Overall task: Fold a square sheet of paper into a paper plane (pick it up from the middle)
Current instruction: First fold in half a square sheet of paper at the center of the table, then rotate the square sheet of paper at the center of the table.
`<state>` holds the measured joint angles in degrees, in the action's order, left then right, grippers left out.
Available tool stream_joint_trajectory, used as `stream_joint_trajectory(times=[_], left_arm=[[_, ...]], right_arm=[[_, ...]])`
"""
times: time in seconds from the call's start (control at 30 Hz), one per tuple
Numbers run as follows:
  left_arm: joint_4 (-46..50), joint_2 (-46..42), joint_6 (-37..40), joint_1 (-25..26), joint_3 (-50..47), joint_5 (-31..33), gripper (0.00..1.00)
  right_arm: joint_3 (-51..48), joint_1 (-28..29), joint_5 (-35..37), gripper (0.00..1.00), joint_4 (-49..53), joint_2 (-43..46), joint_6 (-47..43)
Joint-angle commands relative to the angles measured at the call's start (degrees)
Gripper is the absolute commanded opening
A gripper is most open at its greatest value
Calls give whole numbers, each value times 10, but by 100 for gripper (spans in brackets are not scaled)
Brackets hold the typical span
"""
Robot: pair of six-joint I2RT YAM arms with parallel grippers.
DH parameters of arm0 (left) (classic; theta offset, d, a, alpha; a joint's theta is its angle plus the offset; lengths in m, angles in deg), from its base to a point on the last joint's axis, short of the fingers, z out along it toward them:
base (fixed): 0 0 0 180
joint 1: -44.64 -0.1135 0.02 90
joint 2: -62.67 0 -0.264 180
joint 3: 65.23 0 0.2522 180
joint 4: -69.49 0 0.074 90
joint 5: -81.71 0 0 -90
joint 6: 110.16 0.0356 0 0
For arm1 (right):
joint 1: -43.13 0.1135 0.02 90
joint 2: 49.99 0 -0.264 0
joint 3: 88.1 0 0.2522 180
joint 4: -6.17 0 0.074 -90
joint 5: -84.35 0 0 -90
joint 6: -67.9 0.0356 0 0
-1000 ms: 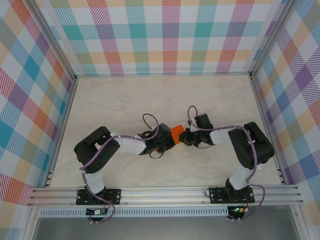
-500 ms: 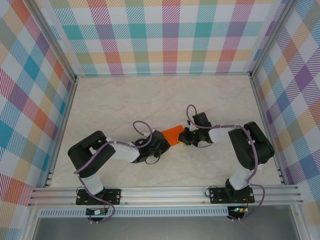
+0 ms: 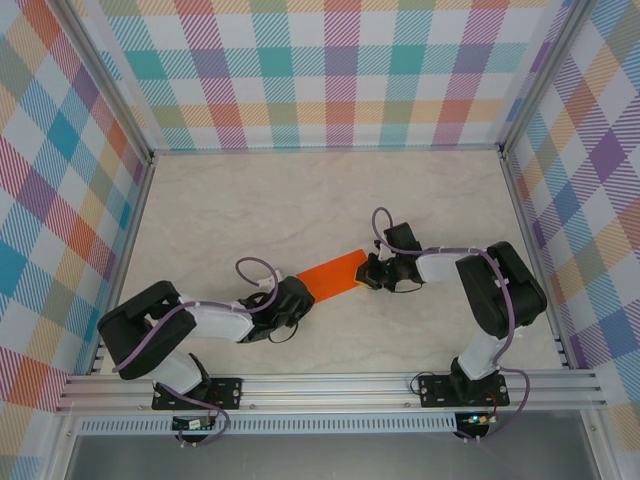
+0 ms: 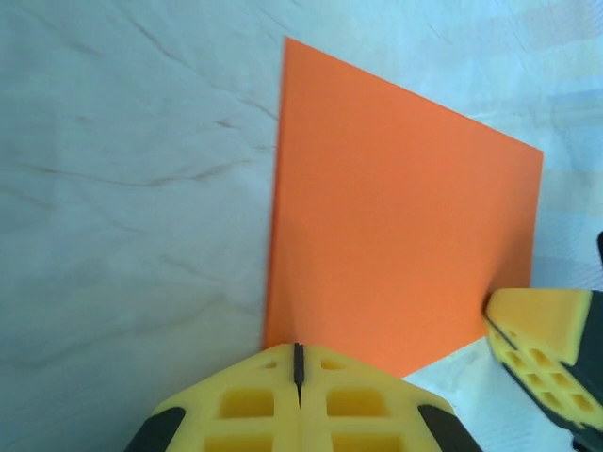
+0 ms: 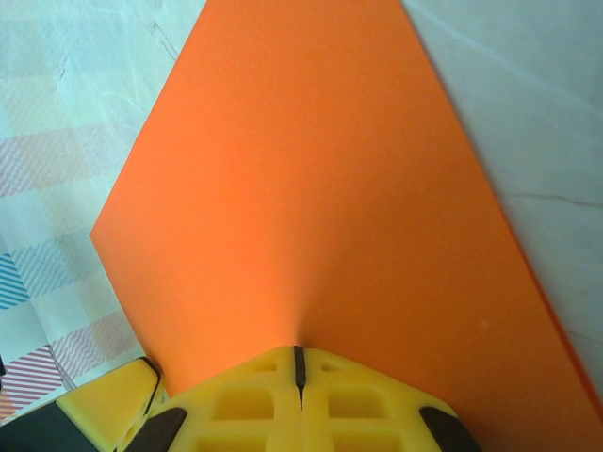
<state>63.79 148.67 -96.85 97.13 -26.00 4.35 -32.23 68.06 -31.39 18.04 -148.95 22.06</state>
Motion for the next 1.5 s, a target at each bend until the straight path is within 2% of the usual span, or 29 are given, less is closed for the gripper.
stream_joint_trajectory(times=[0.0,0.13,0.27,0.3,0.43,0.47,0.53,0.6,0.8,1.03,1.17,1.33,1.47], left_arm=[[105,-33,42,6,-18,52,0],[137,-76,121,-2,12,59,0],[235,-89,219,-47,102,28,15],[256,-86,234,-62,122,17,21],[347,-54,284,-132,207,-24,46],[375,-49,288,-147,219,-27,51],[395,-38,299,-182,235,-44,68],[408,-33,303,-212,243,-56,80],[466,-16,338,-279,273,-67,100],[503,-18,357,-314,277,-65,100],[503,-19,364,-316,276,-72,100],[491,-16,373,-319,277,-82,100],[478,-9,375,-320,279,-106,100]], right_arm=[[-14,-9,128,0,58,-41,-7],[-2,-8,101,0,51,-24,-33],[31,-3,66,0,63,19,-62],[42,2,66,1,74,29,-68],[98,32,84,15,121,48,-73],[114,41,89,18,132,44,-71],[146,66,108,29,152,27,-62],[182,91,126,34,172,1,-56],[291,156,157,36,220,-95,-52],[378,205,149,36,263,-186,-62],[389,231,147,34,298,-204,-107],[278,240,111,33,313,-148,-253],[204,224,130,32,327,-65,-314]])
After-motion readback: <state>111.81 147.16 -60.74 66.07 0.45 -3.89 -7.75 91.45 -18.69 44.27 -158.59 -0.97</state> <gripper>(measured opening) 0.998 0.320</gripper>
